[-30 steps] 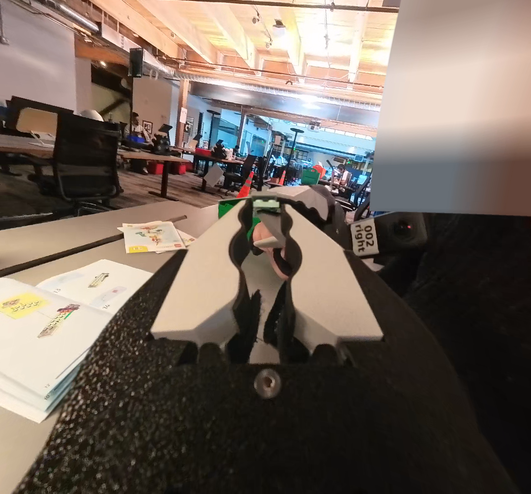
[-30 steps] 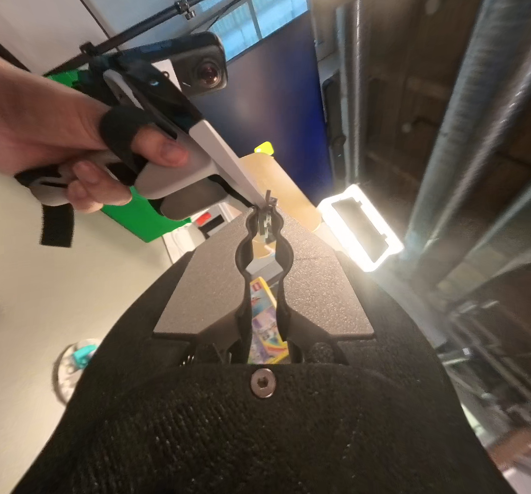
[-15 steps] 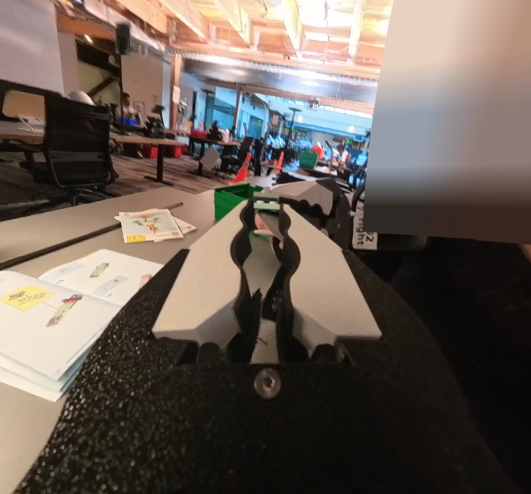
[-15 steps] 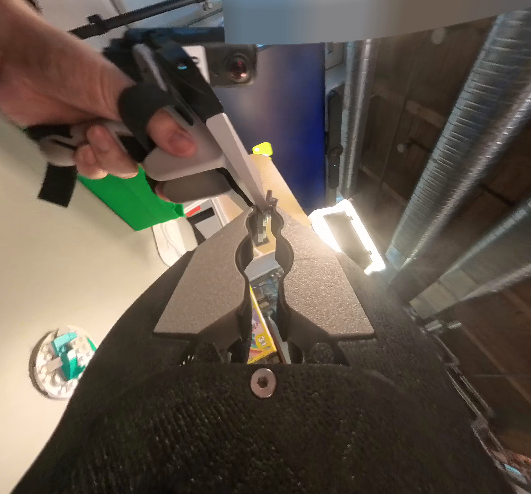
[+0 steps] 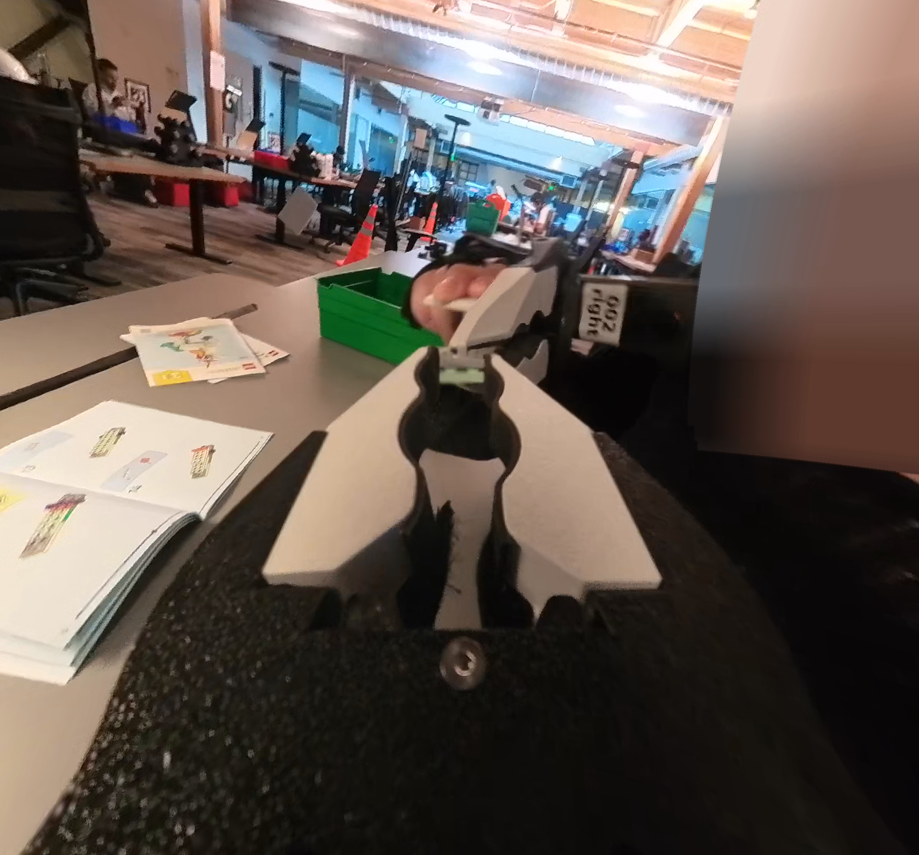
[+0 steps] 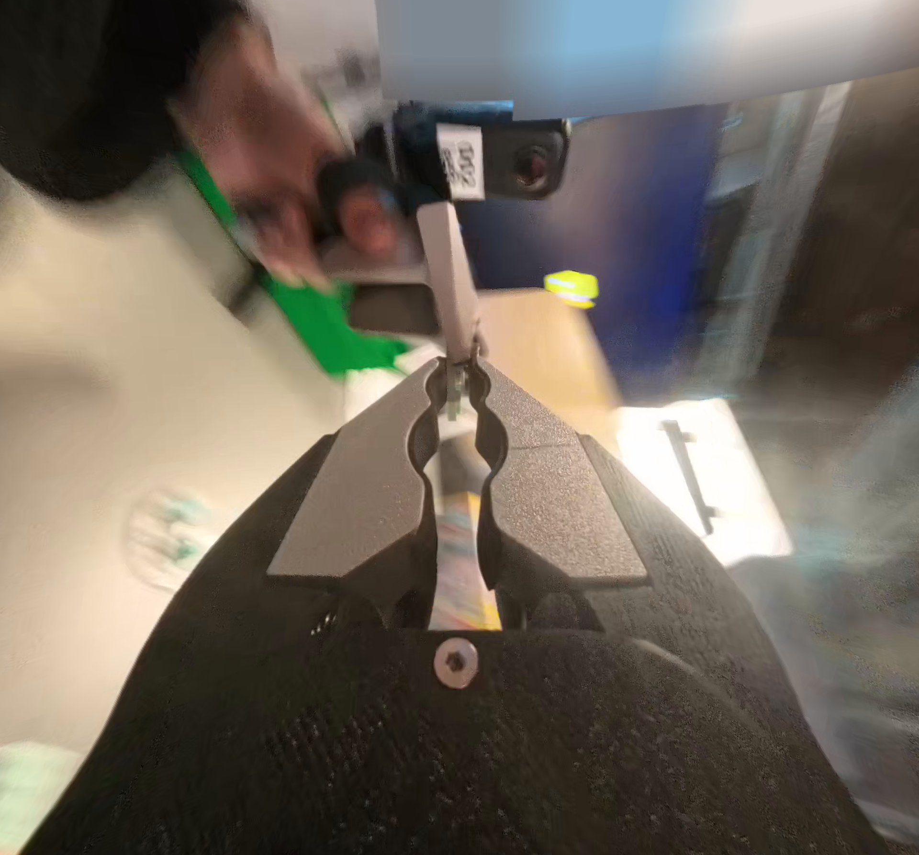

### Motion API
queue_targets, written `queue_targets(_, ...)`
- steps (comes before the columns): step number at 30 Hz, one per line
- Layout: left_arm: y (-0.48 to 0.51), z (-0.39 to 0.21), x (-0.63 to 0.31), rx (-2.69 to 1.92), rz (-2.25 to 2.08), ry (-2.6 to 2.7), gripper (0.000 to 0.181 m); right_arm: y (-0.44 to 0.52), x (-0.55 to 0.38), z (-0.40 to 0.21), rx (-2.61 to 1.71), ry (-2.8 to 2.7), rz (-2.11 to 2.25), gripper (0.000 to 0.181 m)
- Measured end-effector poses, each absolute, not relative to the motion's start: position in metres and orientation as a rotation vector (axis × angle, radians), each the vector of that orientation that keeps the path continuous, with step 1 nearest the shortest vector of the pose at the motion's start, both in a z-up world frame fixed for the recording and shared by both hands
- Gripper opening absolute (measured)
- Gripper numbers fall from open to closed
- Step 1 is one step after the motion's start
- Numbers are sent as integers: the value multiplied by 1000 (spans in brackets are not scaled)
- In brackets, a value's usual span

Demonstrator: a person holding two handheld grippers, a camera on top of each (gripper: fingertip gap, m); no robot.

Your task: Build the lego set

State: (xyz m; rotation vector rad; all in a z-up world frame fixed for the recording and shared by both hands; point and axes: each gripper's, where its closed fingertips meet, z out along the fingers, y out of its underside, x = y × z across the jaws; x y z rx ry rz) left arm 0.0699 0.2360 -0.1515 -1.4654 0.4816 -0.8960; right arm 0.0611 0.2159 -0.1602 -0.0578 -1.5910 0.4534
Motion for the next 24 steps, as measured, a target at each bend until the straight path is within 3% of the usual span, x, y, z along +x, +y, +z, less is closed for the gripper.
queue_targets(7, 212, -131, 64, -1236, -639, 687, 32, 215, 71, -146, -264, -1529, 1028, 6)
queue_targets(21, 212, -143, 74, -1254, -498, 816, 7, 208, 76, -147, -293, -1547, 1296, 6)
queue_targets(24, 210, -144, 76, -1250, -483, 836, 9, 208, 77, -149, -299, -1563, 1306, 6)
